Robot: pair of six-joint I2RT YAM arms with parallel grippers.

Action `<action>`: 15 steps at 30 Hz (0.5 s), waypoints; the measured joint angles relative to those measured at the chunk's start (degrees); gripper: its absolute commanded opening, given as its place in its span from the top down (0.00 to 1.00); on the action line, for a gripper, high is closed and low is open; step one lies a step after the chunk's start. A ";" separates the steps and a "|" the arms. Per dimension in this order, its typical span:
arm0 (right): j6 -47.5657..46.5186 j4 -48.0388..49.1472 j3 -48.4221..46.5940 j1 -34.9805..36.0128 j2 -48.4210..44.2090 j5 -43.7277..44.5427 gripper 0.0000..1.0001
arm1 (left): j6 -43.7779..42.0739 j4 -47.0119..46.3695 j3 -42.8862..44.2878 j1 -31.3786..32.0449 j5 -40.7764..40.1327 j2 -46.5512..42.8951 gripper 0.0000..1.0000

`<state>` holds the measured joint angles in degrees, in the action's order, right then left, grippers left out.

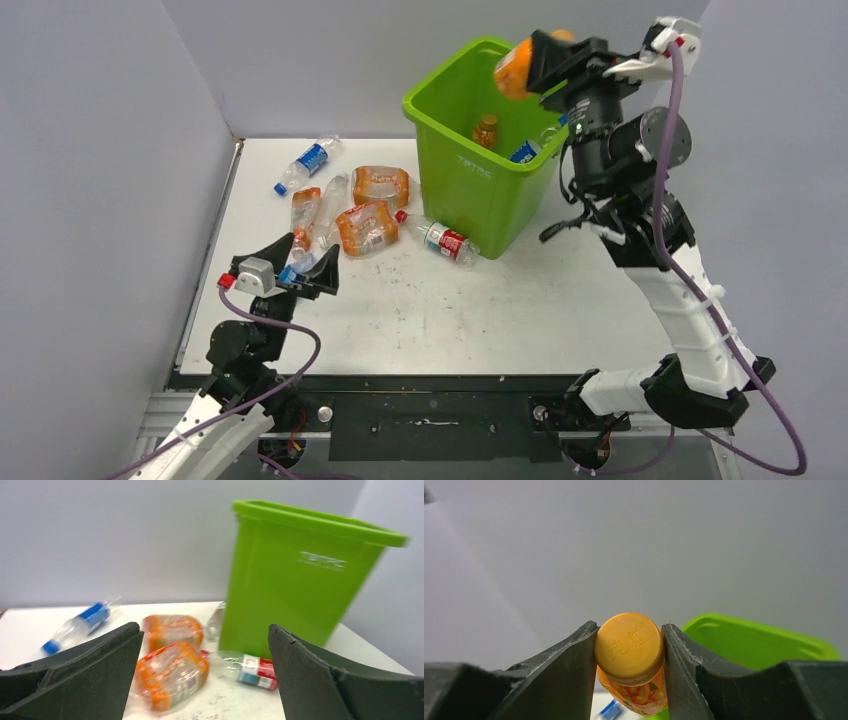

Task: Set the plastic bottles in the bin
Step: Place the plastic bottle in the trash bin.

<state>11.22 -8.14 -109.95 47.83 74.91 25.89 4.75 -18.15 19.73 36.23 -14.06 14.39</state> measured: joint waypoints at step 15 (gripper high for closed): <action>14.43 -6.03 -9.20 -25.40 26.58 -3.74 0.10 | 1.20 7.72 1.79 -1.84 -21.57 1.88 0.04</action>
<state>25.65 -14.17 -119.15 22.44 101.49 22.15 5.96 -10.44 21.52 34.39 -35.64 16.27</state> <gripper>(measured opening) 0.770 0.961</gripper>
